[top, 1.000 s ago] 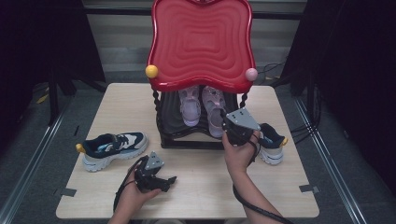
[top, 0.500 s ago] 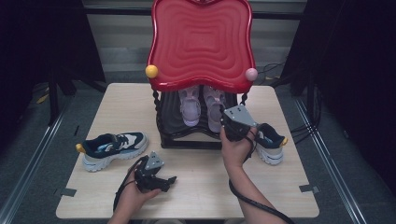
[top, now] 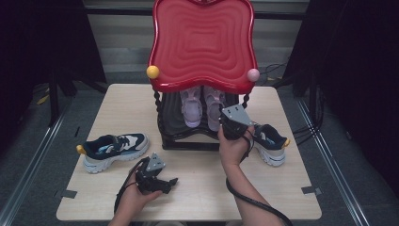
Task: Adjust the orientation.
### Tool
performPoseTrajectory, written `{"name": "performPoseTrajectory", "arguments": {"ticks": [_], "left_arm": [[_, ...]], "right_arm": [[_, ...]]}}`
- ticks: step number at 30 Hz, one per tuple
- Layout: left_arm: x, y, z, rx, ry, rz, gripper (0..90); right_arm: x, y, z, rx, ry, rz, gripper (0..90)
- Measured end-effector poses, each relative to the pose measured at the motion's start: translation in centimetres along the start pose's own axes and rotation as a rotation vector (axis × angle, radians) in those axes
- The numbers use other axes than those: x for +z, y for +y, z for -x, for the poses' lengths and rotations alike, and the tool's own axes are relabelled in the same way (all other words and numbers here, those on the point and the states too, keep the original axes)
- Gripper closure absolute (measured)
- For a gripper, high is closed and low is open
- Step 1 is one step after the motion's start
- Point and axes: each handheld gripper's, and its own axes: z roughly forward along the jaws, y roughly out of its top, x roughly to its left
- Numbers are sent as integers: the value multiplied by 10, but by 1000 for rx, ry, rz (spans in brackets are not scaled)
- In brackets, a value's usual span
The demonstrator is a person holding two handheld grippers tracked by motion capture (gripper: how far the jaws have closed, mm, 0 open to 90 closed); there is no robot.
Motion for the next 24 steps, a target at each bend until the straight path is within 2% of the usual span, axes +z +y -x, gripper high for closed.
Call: {"name": "performPoseTrajectory", "arguments": {"ticks": [9,18,20,24], "left_arm": [[0,0,0,6,-3,-4,154],[0,0,0,8,-4,-5,154],[0,0,0,7,-4,-5,154],[0,0,0,7,-4,-5,154]], "right_arm": [[7,-1,-5,-1,-12,9,834],[14,0,-9,19,-23,26,834],[15,0,-10,4,-28,23,834],[16,-2,-9,6,-18,22,831]]}}
